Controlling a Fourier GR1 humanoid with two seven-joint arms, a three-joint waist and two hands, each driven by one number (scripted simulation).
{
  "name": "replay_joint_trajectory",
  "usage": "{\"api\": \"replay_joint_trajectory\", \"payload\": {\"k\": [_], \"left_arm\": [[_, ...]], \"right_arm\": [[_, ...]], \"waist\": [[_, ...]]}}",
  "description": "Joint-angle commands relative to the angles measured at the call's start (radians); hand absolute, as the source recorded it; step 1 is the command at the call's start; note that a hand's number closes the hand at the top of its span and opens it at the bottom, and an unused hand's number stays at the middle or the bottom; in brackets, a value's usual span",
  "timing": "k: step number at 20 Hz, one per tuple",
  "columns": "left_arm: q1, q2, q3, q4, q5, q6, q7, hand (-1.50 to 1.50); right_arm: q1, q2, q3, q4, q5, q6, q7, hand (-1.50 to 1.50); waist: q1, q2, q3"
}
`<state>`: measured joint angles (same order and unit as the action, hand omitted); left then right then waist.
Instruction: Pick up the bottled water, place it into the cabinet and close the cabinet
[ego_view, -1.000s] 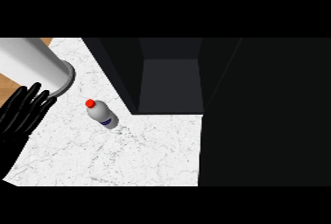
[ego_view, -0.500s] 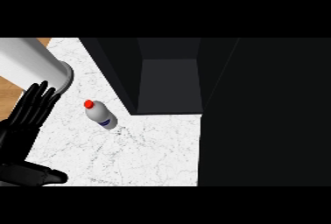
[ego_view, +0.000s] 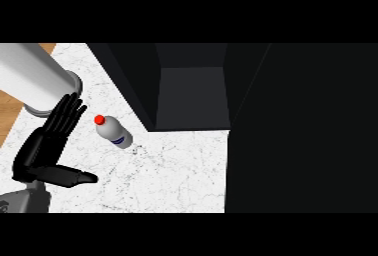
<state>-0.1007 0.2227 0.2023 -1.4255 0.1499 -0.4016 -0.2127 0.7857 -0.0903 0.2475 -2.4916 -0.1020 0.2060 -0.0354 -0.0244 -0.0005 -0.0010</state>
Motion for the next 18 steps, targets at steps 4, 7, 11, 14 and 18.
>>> {"api": "replay_joint_trajectory", "payload": {"k": [4,7,11,14,18], "left_arm": [[-0.088,0.019,0.044,0.325,-0.069,-0.002,-0.208,-1.50],[-0.110,0.009,0.031,0.450,-0.117,0.008,-0.314,-1.50],[-0.189,-0.012,0.041,0.635,-0.177,0.091,-0.437,-1.50],[-0.257,0.027,0.049,0.743,-0.180,0.054,-0.464,-1.50],[-0.302,0.007,0.032,0.879,-0.182,-0.029,-0.546,-1.50]], "right_arm": [[0.117,-0.011,0.027,-0.160,-0.003,0.003,0.002,-1.50],[0.153,-0.029,0.003,-0.077,0.008,0.051,-0.107,-1.50],[0.160,-0.047,0.012,-0.154,-0.033,0.050,-0.058,-1.50],[0.185,-0.042,0.026,-0.153,-0.014,0.046,-0.069,-1.50],[0.209,-0.069,-0.029,-0.117,-0.045,0.084,-0.130,-1.50]], "waist": [[-0.007,0.002,-0.001],[-0.008,0.001,0.000],[-0.016,0.005,-0.002],[-0.008,0.004,-0.001],[-0.016,0.005,-0.001]]}}
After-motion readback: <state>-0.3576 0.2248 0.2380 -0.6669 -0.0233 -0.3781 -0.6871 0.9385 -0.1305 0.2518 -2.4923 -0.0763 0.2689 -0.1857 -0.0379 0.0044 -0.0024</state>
